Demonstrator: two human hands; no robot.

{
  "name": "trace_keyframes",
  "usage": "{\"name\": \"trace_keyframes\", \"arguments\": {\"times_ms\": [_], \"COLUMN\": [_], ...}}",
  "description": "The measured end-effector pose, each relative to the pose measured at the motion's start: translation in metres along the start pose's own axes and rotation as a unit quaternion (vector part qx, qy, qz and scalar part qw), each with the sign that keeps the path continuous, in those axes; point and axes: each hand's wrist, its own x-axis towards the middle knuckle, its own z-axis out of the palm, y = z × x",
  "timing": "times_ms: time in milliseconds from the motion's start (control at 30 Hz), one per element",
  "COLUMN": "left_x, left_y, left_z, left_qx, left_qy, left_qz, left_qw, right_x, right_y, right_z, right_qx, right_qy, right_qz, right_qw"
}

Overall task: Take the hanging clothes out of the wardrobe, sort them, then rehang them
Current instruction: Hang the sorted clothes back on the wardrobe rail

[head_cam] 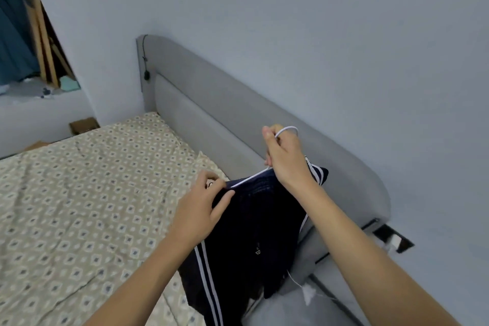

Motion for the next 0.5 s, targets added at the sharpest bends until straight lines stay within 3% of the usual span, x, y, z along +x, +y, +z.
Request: {"name": "trace_keyframes", "arguments": {"times_ms": [300, 500], "left_x": [-0.012, -0.045], "left_y": [0.097, 0.173], "left_z": [-0.032, -0.028], "left_qx": [-0.066, -0.171], "left_qy": [-0.098, -0.198], "left_qz": [0.113, 0.254], "left_qw": [0.987, 0.931], "right_x": [-0.128, -0.241], "right_y": [-0.075, -0.109], "right_z": [-0.107, -0.177], "right_qx": [-0.075, -0.117], "right_qy": [0.159, 0.259], "right_qz": [0.034, 0.068], "right_qw": [0.984, 0.956]}}
